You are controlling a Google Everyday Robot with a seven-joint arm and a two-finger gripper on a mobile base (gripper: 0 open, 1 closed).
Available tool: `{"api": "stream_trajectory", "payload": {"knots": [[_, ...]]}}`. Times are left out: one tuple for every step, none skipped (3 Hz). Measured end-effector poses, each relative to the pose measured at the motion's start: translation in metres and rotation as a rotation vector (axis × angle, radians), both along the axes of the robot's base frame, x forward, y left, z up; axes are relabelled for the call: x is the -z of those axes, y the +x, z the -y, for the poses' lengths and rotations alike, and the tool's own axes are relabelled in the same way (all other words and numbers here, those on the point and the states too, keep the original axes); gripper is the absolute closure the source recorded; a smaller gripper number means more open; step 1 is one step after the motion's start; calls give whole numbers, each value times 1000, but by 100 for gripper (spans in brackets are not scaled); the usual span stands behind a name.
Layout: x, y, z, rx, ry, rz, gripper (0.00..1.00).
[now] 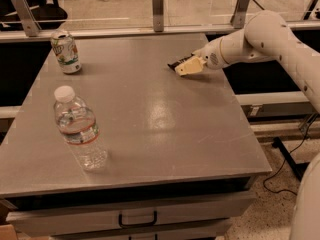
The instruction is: Pick rxbar chocolate
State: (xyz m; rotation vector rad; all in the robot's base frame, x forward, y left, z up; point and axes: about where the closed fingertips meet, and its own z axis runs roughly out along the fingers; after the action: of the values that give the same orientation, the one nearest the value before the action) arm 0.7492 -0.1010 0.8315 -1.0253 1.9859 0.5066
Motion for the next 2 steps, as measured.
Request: {"api": "stream_trajectory", "payload": {"knots": [[0, -1, -1, -2, 1, -1, 87], [-1, -1, -1, -3, 1, 0, 100]]}}
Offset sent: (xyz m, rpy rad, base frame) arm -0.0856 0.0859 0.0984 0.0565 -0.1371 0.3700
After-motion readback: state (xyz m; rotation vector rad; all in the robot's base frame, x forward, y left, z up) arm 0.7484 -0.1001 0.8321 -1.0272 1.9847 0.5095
